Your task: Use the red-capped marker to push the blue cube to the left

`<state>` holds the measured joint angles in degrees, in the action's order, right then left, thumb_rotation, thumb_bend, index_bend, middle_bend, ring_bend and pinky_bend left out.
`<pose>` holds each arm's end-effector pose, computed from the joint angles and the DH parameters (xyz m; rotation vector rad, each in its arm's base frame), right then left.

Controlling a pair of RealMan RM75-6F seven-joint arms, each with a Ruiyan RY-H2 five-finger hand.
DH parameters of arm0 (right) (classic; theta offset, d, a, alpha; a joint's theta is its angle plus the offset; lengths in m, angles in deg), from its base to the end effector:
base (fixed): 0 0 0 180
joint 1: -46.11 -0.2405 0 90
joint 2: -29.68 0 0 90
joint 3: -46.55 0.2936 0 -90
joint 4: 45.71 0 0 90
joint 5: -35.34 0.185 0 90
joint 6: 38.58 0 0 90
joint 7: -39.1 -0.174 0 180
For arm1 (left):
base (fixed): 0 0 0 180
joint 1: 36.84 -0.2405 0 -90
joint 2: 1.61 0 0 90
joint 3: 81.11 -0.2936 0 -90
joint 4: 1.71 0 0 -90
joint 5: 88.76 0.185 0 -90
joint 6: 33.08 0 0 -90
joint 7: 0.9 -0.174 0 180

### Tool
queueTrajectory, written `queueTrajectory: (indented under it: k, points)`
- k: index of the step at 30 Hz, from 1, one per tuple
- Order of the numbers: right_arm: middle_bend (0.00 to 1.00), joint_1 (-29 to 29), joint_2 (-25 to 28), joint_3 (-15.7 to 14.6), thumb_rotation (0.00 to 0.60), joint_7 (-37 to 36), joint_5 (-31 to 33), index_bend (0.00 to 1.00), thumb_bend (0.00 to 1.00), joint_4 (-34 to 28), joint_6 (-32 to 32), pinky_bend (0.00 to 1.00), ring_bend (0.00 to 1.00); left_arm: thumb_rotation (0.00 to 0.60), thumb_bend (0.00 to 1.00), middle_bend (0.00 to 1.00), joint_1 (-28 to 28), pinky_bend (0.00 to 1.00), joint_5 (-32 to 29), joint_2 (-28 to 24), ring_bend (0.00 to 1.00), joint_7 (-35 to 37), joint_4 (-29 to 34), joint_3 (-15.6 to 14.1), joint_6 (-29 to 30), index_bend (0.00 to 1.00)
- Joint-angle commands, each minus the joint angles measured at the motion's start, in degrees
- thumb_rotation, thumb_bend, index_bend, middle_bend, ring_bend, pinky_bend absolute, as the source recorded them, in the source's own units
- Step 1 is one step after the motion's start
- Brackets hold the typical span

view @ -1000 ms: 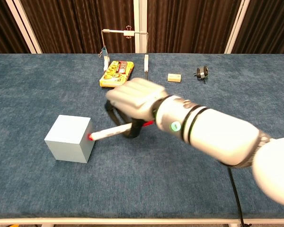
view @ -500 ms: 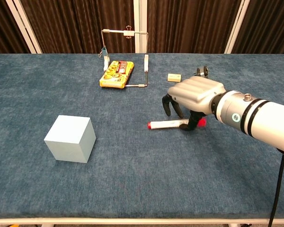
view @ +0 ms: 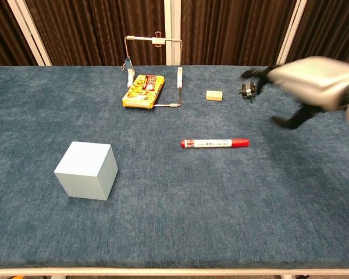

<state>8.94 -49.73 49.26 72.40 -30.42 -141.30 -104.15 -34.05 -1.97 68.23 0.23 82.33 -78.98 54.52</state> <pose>-0.2037 -0.3511 0.0511 1.8665 -0.6996 0.7506 -0.3575 0.1982 0.1795 -1.3608 -0.8768 -0.8861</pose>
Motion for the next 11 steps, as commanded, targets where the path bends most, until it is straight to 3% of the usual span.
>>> queueTrajectory:
  k: [1,7,11]
  points:
    - [0.18,9.8,11.0,-4.8,0.600,-9.8,-9.9,0.02,0.33,-5.2,-11.6,0.12,0.01,0.600,0.07,0.18,0.3,0.10,-0.4,0.4,0.13,-0.5,0.0,0.4,-0.2,0.22]
    - [0.14,19.9,17.5,-8.0,0.600,-21.7,-17.2,0.02,0.33,-4.4,-24.1,0.06,0.00,0.600,0.07,0.18,0.7,0.10,-1.4,0.7,0.13,-1.9,0.4,1.0,-0.7,0.22]
    - [0.14,24.5,18.1,-8.7,0.600,-24.6,-19.7,0.02,0.33,-3.1,-29.2,0.06,0.00,0.600,0.06,0.18,0.8,0.10,-2.1,0.8,0.13,-3.3,1.3,1.5,-0.7,0.22]
